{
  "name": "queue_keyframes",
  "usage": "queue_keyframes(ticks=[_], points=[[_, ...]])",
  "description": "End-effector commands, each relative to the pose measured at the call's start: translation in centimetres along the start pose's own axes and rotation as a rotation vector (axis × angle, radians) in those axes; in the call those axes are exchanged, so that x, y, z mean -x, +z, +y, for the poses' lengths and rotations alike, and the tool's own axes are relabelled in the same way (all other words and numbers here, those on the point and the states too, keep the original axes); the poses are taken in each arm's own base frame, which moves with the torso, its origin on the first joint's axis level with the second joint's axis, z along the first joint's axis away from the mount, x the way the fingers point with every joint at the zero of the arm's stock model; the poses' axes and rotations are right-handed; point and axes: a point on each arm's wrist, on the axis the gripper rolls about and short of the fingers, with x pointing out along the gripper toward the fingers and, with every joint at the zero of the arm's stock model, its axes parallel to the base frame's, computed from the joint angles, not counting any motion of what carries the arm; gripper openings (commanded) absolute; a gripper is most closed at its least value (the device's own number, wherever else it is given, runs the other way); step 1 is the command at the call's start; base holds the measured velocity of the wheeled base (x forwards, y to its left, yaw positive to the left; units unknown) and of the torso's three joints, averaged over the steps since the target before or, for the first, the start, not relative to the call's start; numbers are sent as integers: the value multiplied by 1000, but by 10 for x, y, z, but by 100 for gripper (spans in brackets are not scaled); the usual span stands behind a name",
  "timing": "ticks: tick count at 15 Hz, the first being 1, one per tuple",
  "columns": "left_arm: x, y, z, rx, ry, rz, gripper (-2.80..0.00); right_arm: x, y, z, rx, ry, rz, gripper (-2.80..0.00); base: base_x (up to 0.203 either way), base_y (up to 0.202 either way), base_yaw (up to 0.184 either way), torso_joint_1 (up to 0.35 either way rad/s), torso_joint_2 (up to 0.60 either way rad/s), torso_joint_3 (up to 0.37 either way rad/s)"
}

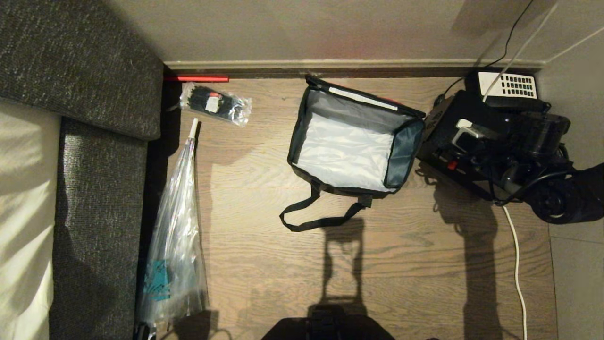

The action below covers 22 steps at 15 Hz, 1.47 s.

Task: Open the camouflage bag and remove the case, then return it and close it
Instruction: Release the handle, then grip the handle again

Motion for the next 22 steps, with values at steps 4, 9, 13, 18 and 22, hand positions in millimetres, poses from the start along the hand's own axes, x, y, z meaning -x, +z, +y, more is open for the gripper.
queue_keyframes(ticks=[4, 9, 13, 18, 22], points=[[0, 0, 0, 0, 0, 2, -280, 10, -2, -18, -9, -36, -13, 0, 0, 0, 0, 0, 0, 0], [0, 0, 0, -1, 0, 2, -280, 31, -11, -37, -39, -54, -29, -280, 0, 0, 0, 0, 0, 0], [0, 0, 0, 0, 0, 2, -280, 57, -31, -31, -95, -10, -15, -280, 0, 0, 0, 0, 0, 0], [0, 0, 0, 0, 0, 2, -280, 77, -40, -50, -325, -64, -37, -280, 0, 0, 0, 0, 0, 0], [0, 0, 0, -1, 1, 2, -280, 133, -71, -84, -565, -135, -83, -280, 0, 0, 0, 0, 0, 0]])
